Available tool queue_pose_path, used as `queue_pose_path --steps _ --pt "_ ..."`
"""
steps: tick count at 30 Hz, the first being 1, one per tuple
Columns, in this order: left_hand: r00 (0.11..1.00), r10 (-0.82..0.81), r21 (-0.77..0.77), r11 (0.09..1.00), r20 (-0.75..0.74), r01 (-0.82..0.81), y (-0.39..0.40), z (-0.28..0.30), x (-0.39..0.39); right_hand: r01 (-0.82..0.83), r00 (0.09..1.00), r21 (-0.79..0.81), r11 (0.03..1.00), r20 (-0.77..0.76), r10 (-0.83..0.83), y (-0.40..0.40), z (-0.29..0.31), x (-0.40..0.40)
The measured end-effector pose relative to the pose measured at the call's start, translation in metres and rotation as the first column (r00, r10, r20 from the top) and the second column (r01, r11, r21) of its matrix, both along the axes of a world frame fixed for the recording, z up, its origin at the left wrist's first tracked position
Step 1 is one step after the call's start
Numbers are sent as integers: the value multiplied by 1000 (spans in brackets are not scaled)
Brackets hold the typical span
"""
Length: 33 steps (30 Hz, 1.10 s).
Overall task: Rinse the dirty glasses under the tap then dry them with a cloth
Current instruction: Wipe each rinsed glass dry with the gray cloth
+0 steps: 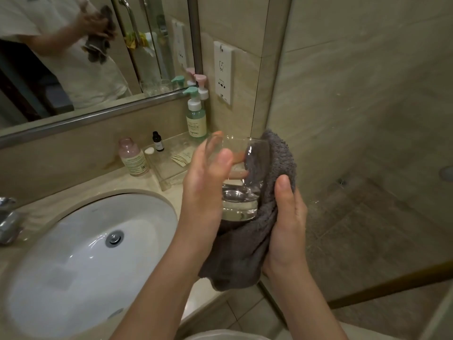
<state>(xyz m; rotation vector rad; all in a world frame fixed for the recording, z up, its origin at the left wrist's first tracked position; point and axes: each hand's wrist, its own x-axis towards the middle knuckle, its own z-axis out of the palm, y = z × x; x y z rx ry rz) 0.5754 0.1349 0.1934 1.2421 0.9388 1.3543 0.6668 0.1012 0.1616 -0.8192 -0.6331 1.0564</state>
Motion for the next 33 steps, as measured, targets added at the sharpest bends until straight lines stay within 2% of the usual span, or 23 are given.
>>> queue_pose_path --steps 2,6,8,10,12,17,19,23,28,33 --pt "999 -35 -18 999 16 35 2 -2 2 19 1000 -29 999 -18 -20 0 0 3" --pt "967 130 153 983 -219 -98 1 -6 5 66 998 -43 997 22 -65 0 -3 9" --pt "936 181 235 966 -303 -111 -1 -8 3 73 997 -49 996 31 -71 0 -3 9" --pt "913 186 254 963 -362 -95 0 -7 1 73 997 -40 997 12 -73 -1 -1 8" --pt "922 159 232 970 -354 -78 3 -4 1 83 996 -24 996 -10 -84 0 1 7" --pt "993 -44 101 993 -114 55 12 -3 3 96 994 -38 995 -48 -98 3 2 7" --pt "995 -35 70 997 -91 42 11 -4 3 94 995 -50 994 -22 -95 5 3 9" --pt "985 20 113 994 -174 0 10 -8 4 106 994 -65 992 -14 -107 8 1 11" --pt "900 -82 93 987 -428 134 9 -19 3 88 993 -95 992 -64 -94 8 -2 15" --pt "907 -174 36 979 -383 203 16 -18 -15 91 991 -92 992 110 -80 7 -2 29"
